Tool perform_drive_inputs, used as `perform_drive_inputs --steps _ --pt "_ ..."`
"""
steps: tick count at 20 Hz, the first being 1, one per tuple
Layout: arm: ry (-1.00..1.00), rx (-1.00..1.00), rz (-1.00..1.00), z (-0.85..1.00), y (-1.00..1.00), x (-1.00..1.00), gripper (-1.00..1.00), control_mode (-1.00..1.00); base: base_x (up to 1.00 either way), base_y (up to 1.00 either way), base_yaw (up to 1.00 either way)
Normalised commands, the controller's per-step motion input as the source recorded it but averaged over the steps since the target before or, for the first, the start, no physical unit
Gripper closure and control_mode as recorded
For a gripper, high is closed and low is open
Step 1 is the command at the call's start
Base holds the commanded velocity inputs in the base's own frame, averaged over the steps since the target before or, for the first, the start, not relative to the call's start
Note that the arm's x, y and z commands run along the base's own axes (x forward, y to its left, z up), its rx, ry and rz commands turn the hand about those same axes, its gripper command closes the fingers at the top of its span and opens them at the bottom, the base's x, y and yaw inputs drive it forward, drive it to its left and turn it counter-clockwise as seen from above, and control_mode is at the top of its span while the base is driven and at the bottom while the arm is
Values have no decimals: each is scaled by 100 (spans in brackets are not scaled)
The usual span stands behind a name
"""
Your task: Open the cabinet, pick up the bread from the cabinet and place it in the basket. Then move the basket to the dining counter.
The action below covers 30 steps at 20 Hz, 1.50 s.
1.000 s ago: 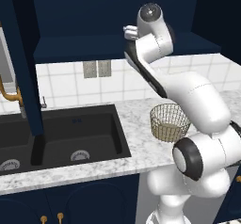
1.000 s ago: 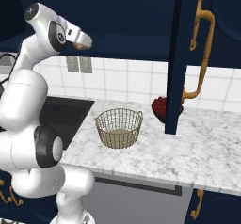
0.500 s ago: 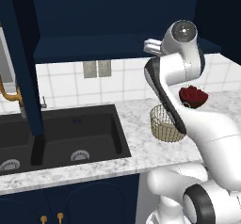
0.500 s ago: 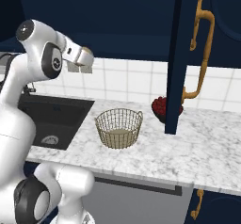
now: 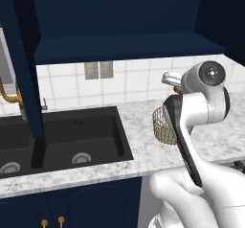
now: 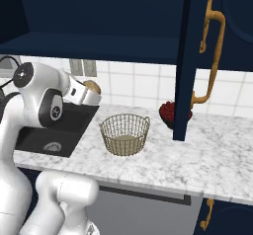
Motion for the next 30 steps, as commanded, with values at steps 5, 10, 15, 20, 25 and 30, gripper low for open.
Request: perform_drive_inputs --steps 5,10,15,20,25,30 --pt "9 4 0 -78 -41 0 100 -100 0 0 0" --pt "33 4 6 -27 -19 82 100 -100 0 0 0" --pt "27 0 5 -42 2 34 100 -100 0 0 0" --pt "6 0 8 -67 -15 59 100 -100 0 0 0" --pt "4 0 8 -65 -27 38 100 -100 0 0 0" --pt "15 0 3 -28 -17 43 100 -100 0 0 0"
